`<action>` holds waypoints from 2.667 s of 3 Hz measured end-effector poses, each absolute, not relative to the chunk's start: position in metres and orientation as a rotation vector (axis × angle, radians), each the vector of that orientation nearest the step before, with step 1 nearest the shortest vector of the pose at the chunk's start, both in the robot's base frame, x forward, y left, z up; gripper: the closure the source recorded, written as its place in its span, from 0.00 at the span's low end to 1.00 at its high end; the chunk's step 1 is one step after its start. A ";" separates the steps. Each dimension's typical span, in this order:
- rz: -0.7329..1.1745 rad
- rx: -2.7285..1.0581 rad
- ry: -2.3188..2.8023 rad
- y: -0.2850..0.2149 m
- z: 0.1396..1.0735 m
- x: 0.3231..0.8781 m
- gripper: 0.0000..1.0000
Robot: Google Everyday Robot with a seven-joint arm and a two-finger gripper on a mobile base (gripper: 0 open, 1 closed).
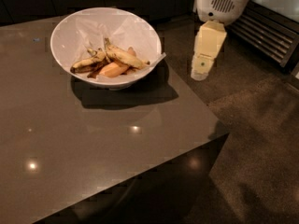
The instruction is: Pick banana from white bowl
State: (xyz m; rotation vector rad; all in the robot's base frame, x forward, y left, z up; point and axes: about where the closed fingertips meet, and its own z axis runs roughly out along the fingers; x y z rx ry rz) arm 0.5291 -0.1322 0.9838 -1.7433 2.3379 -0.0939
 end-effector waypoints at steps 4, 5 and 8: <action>0.035 -1.703 2.275 -0.034 1.001 0.577 0.00; 0.003 -1.743 2.227 -0.001 1.011 0.583 0.00; 0.177 -1.628 2.296 0.024 0.985 0.616 0.05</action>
Offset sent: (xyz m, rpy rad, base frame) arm 0.0036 0.0135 -0.0027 0.1065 0.0387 -0.0318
